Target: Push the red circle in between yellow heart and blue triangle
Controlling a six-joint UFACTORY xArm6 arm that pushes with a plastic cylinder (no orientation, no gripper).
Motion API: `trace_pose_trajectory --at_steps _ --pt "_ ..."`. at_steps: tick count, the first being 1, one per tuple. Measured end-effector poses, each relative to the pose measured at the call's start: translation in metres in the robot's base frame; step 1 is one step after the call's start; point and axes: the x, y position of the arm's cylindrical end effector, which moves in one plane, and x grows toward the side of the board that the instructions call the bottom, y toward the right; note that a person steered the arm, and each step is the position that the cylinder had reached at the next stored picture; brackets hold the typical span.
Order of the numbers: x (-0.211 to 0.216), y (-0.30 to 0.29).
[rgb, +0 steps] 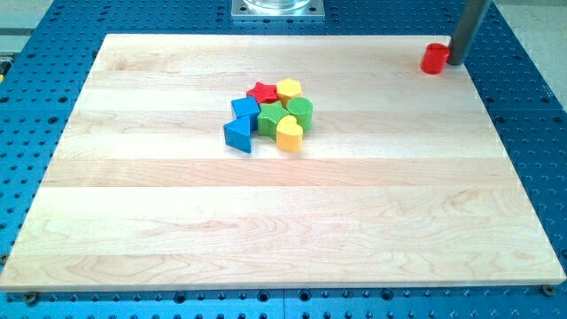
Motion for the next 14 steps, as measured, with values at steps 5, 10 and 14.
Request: trace_pose_trajectory --at_steps 5,10,14 --pt "0.106 -0.16" --pt "0.158 -0.191" --pt "0.242 -0.261"
